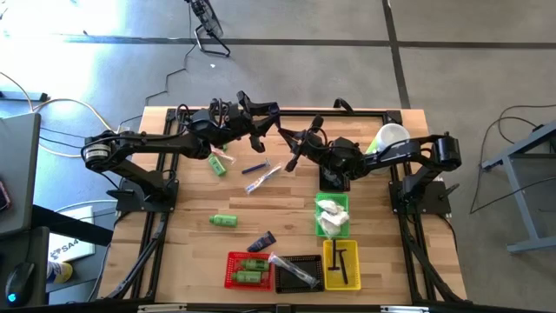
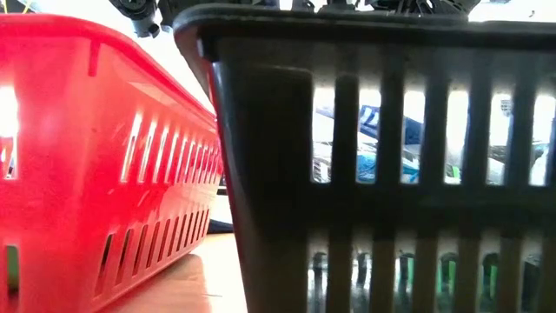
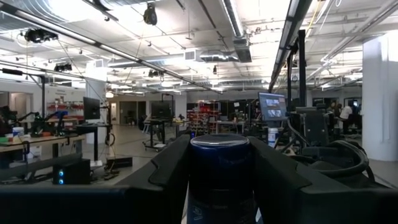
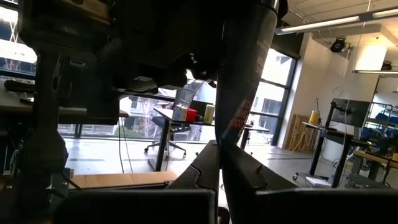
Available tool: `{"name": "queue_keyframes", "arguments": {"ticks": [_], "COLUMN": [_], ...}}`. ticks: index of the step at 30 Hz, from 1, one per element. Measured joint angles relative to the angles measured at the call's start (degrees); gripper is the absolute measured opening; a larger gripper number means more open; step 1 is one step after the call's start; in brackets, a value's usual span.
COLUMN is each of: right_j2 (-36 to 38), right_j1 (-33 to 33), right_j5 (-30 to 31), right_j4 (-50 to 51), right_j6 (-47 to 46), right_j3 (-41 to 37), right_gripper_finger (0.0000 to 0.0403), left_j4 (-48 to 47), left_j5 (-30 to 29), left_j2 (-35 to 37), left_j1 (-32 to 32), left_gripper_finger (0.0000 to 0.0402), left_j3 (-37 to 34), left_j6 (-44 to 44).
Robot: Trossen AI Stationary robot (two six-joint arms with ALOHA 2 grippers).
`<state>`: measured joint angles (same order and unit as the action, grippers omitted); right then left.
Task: Pick & Place Travel size toiletries
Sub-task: Put the top blue shaving cream into the top black bin
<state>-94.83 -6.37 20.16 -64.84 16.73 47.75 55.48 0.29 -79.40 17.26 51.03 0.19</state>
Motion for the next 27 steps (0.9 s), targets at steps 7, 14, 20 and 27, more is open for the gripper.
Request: {"name": "queue_keyframes", "arguments": {"ticks": [7,14,20,27], "right_j2": [0.02,0.04,0.02,0.02], "right_j1": [-0.14,-0.52,-0.64,-1.58], "right_j5": [-0.80,-1.05,0.40,-2.30], "right_j4": [0.35,1.33,1.34,1.55], "right_j6": [0.00,-0.02,-0.62,-3.28], "right_j3": [0.00,0.00,-0.02,-0.02], "right_gripper_finger": [0.0003,0.0040,0.0115,0.0154], "left_j4": [0.00,0.22,0.51,0.36], "left_j5": [0.24,0.26,0.35,0.29], "left_j2": [0.00,0.00,0.02,0.02], "left_j1": [0.00,0.00,-0.02,-0.02], "left_gripper_finger": [0.0141,0.0141,0.0141,0.0141], "left_j3": [0.00,0.00,0.04,0.04], "left_j6": [-0.12,-0.43,-0.44,-0.46]}}
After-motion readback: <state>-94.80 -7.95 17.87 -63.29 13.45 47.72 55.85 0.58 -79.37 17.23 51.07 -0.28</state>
